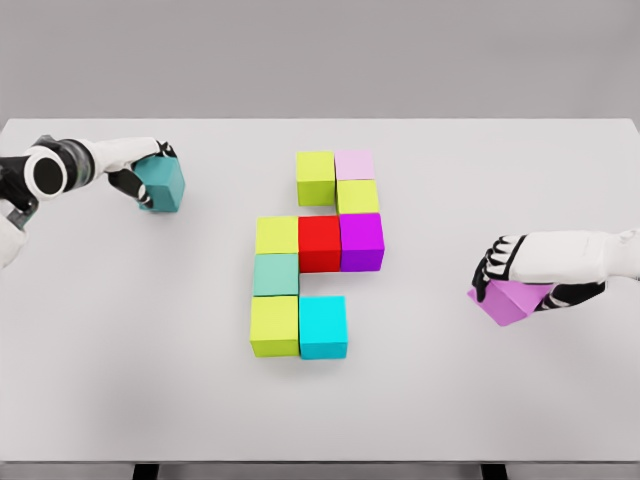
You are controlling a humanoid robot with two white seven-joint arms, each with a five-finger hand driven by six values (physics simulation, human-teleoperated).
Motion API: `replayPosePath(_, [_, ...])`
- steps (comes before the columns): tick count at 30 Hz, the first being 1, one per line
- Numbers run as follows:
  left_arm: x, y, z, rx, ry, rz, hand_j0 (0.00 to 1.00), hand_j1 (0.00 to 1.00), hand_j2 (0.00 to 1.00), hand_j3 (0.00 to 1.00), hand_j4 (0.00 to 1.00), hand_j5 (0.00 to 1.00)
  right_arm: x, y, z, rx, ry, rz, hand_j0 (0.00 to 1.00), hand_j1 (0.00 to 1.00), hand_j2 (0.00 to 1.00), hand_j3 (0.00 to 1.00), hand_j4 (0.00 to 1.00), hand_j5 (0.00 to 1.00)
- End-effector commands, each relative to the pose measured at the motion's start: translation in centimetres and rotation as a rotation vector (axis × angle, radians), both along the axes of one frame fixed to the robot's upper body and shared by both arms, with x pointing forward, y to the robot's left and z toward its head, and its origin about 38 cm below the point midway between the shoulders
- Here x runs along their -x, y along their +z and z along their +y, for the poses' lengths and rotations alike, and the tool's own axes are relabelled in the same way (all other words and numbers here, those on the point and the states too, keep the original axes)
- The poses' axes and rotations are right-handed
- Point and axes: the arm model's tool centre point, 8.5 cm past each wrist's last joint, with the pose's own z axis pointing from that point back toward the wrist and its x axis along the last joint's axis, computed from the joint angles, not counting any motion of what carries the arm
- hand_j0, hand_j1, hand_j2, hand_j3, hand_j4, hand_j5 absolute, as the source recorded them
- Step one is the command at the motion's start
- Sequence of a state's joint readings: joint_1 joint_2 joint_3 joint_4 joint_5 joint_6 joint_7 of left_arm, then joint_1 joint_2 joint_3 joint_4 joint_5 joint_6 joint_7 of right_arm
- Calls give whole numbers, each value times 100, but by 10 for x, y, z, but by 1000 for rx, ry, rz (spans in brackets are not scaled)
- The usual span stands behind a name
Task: Assemble the squares on the desktop into the number 2
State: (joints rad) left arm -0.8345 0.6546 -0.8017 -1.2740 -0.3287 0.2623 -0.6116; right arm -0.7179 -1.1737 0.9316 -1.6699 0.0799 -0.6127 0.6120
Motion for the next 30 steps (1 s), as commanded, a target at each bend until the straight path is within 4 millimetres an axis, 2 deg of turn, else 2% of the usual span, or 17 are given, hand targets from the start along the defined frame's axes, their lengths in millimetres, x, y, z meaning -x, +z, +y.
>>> replayPosePath(1, [-2, -1, -5, 10, 22, 5, 48, 48, 48, 48, 48, 48, -2, -5, 22, -21, 50, -12, 38, 38, 38, 38, 38, 38])
replayPosePath(3, [-3, 0, -8, 14, 34, 5, 48, 48, 48, 48, 48, 48, -5, -12, 38, -8, 91, -36, 38, 38, 38, 38, 38, 38])
replayPosePath(6, [-3, 2, -9, 19, 34, 1, 48, 48, 48, 48, 48, 48, -1, -13, 47, 48, 143, -81, 38, 38, 38, 38, 38, 38])
replayPosePath(9, [-7, 9, -20, 31, 19, -14, 46, 46, 46, 46, 46, 46, -4, 0, 60, 75, 193, -150, 37, 37, 37, 37, 37, 37])
replayPosePath(12, [-9, 11, -26, 38, 8, -19, 46, 46, 46, 46, 46, 46, -7, 4, 70, 60, 211, -165, 37, 37, 37, 37, 37, 37])
replayPosePath(17, [-13, 13, -42, 58, -2, -22, 46, 46, 46, 46, 46, 46, -4, -9, 97, 27, 270, -142, 37, 37, 37, 37, 37, 37])
replayPosePath(24, [-20, 9, -61, 83, 28, -2, 46, 46, 46, 46, 46, 46, 3, -23, 102, 39, 295, -97, 37, 37, 37, 37, 37, 37])
replayPosePath(30, [-25, 2, -74, 100, 31, 18, 46, 46, 46, 46, 46, 46, 2, -22, 103, 38, 299, -101, 38, 38, 38, 38, 38, 38])
